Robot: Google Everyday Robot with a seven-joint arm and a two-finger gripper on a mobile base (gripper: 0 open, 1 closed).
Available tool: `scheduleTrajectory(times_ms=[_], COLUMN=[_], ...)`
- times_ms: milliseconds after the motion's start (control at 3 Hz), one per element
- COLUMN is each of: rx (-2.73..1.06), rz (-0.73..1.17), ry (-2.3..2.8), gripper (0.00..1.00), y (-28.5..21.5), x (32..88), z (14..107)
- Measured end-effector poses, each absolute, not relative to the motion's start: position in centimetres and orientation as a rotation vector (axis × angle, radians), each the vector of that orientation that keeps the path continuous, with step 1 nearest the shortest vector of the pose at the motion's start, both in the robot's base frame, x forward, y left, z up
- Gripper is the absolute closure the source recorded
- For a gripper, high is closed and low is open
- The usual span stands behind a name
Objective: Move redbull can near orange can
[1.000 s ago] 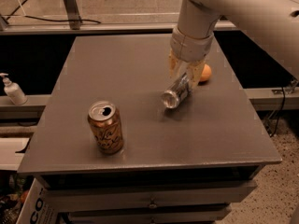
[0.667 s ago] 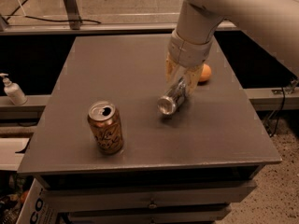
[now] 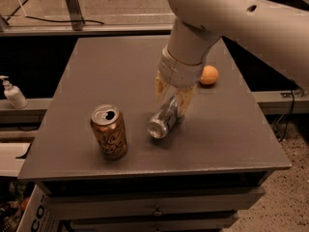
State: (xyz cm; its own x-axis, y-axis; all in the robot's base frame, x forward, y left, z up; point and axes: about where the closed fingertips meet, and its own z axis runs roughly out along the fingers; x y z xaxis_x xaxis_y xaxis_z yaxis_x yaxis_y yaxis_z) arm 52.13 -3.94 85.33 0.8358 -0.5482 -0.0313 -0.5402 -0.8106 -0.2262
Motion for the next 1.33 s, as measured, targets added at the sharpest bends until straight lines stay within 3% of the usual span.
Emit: scheduleTrajectory(times_ms=[667, 1000, 1333], rx=[-2.763, -2.753, -2.743], rz=[-0.032, -0.026, -0.017], ry=[0.739, 0.723, 0.712], gripper=[1.00, 0.84, 0.61], y=[0.9, 2.2, 2.9], x=[49.7, 49.3, 48.9], z=[84.7, 84.6, 84.7])
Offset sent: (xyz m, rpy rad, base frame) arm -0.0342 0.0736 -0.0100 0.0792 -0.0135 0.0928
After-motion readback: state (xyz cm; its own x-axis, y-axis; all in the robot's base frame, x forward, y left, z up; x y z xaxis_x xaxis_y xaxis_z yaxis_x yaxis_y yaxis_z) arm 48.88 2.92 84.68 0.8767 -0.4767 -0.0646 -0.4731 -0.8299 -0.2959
